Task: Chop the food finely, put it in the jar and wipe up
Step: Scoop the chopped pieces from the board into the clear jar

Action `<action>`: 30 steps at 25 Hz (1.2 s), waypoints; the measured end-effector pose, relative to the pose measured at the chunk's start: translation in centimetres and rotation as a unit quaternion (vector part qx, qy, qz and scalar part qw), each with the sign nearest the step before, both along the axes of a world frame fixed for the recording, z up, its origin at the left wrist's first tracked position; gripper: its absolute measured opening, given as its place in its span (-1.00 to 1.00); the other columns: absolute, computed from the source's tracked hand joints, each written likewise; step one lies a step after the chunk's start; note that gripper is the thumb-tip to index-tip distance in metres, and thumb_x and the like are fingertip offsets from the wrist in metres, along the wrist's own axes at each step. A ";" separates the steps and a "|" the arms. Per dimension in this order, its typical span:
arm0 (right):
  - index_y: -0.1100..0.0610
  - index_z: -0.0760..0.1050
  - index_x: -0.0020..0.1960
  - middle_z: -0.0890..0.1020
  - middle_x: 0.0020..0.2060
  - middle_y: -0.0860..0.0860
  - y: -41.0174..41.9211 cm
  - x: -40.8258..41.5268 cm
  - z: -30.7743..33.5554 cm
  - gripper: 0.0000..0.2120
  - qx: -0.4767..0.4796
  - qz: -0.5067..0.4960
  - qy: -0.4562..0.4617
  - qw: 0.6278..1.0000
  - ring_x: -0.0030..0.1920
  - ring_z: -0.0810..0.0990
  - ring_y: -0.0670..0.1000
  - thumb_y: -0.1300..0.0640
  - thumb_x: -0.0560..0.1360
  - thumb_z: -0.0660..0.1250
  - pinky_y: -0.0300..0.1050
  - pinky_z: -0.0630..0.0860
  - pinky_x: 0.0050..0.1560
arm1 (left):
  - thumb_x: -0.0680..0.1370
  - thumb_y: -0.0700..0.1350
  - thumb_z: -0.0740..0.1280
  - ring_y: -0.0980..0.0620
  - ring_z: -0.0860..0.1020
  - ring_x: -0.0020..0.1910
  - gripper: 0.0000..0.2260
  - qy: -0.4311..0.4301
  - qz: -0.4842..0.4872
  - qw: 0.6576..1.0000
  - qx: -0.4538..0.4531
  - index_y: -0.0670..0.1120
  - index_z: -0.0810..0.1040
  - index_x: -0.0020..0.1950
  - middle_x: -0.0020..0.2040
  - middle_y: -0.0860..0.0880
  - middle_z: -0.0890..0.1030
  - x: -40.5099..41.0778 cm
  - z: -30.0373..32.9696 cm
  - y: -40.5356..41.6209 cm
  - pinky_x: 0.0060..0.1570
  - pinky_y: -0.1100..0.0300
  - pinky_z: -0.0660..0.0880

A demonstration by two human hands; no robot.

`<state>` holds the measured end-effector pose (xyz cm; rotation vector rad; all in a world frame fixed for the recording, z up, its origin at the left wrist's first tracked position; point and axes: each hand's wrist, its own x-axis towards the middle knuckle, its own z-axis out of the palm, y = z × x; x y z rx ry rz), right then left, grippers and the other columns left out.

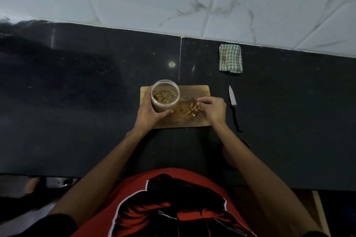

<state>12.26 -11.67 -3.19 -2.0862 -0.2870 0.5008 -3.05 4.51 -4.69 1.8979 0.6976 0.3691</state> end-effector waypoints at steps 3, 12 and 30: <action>0.21 0.67 0.01 0.70 -0.05 0.11 -0.1 0.1 0.4 -0.86 0.058 -0.039 0.090 0.993 -0.13 0.68 -0.05 0.33 0.47 0.44 -0.24 0.64 -0.10 | 0.27 0.04 0.58 0.16 0.36 0.32 -0.13 -0.005 -0.005 1.000 -0.001 0.07 0.16 0.44 0.31 0.15 0.38 0.0 0.0 0.0 0.28 0.19 0.33; 0.22 0.62 0.02 0.70 -0.10 0.09 3.3 -1.1 6.7 -0.85 0.196 0.026 0.095 0.976 -0.08 0.70 -0.01 0.35 0.46 0.44 -0.23 0.62 -0.10 | 0.26 0.03 0.58 0.19 0.36 0.30 -0.13 -0.009 -0.001 1.000 -0.002 0.09 0.17 0.44 0.29 0.19 0.37 0.1 -0.1 0.0 0.25 0.23 0.32; 0.24 0.57 0.24 0.67 0.05 0.08 4.3 0.7 3.8 -0.69 -0.039 0.137 -0.108 0.984 0.03 0.62 -0.07 0.39 0.56 0.20 -0.19 0.56 0.12 | 0.26 0.02 0.58 0.20 0.36 0.29 -0.15 -0.012 -0.004 1.000 -0.012 0.07 0.19 0.42 0.27 0.19 0.38 0.0 -0.1 0.3 0.28 0.24 0.31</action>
